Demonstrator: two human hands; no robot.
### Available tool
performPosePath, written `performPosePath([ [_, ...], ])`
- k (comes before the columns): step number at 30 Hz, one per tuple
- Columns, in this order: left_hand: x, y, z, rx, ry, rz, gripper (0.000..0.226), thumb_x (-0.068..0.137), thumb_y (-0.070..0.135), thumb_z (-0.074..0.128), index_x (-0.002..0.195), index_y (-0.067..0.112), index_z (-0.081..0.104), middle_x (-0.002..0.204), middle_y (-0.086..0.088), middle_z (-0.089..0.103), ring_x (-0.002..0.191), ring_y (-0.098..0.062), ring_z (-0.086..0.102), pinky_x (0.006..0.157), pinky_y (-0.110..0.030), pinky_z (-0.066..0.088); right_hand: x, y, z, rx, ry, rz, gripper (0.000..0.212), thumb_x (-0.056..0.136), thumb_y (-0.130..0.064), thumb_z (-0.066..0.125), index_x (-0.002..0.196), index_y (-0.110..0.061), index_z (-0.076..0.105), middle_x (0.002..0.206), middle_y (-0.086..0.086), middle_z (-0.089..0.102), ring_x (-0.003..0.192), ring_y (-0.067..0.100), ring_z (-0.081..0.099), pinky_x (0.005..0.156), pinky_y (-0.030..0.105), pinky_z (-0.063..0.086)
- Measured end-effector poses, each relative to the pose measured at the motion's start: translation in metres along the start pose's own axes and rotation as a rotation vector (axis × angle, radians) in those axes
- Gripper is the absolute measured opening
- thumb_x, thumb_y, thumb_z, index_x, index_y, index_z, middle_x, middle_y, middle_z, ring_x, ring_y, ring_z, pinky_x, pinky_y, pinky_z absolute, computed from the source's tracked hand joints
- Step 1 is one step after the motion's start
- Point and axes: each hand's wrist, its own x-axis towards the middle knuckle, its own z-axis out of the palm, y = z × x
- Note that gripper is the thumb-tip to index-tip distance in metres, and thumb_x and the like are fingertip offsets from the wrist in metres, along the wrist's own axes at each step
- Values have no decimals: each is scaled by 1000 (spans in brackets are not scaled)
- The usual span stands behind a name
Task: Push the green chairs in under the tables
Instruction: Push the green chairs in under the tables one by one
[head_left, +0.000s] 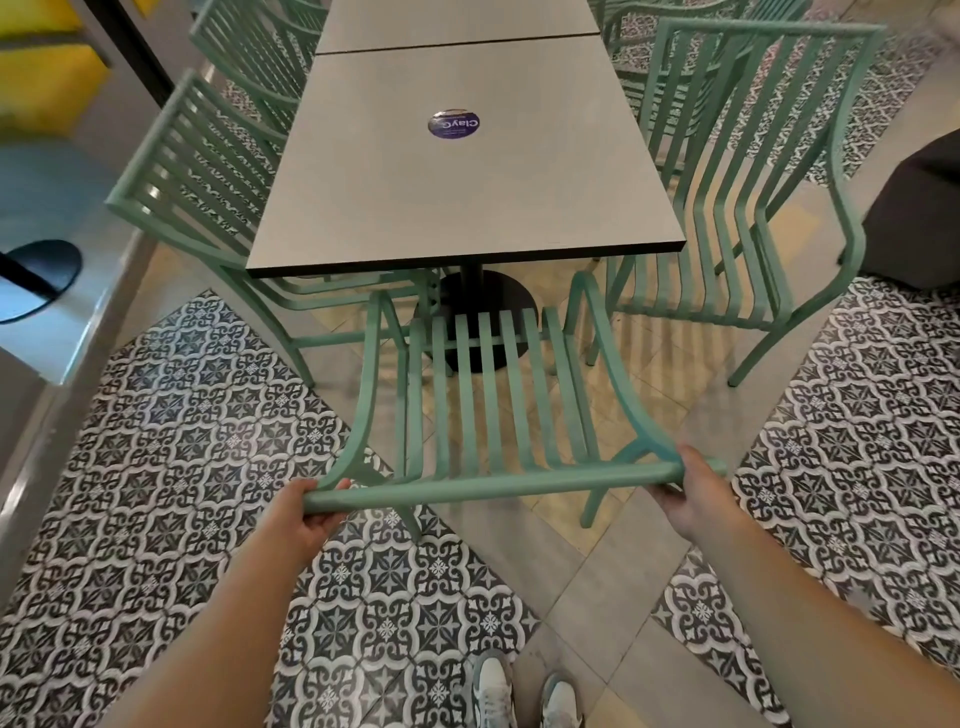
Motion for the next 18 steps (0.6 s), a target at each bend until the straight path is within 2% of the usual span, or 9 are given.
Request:
performPosePath([
  [4, 2, 1, -1, 17, 26, -4, 34, 98, 12, 48, 129, -4, 45, 111, -24, 59, 93, -28, 65, 73, -47, 52, 1, 1, 0, -1, 7, 1, 38, 92, -25, 63, 119, -7, 43, 106, 15, 57, 84, 27, 59, 54, 41, 57],
  [7, 1, 2, -1, 13, 24, -4, 35, 98, 12, 48, 130, -3, 45, 114, -23, 59, 92, -28, 65, 73, -46, 53, 1, 3, 1, -7, 15, -4, 38, 91, -26, 63, 118, -6, 43, 110, 16, 56, 85, 28, 59, 54, 39, 58],
  [9, 2, 2, -1, 14, 25, -1, 36, 99, 12, 47, 132, -3, 44, 118, -23, 58, 92, -28, 64, 78, -47, 52, 2, 3, 1, -4, 22, -5, 39, 91, -25, 64, 118, -6, 43, 115, 17, 55, 86, 28, 59, 61, 41, 59],
  [13, 0, 2, -1, 8, 35, 2, 37, 98, 13, 48, 133, -1, 45, 124, -22, 57, 92, -27, 65, 74, -47, 52, 3, 5, 0, 16, 23, 3, 39, 91, -26, 64, 117, -7, 43, 120, 17, 54, 87, 28, 59, 88, 45, 53],
  [18, 0, 5, -2, 12, 48, -2, 37, 98, 13, 49, 131, -3, 45, 125, -24, 56, 93, -28, 65, 68, -46, 53, 0, 7, 1, 34, 44, -5, 46, 92, -24, 62, 129, -7, 42, 111, 16, 55, 83, 27, 57, 95, 45, 50],
])
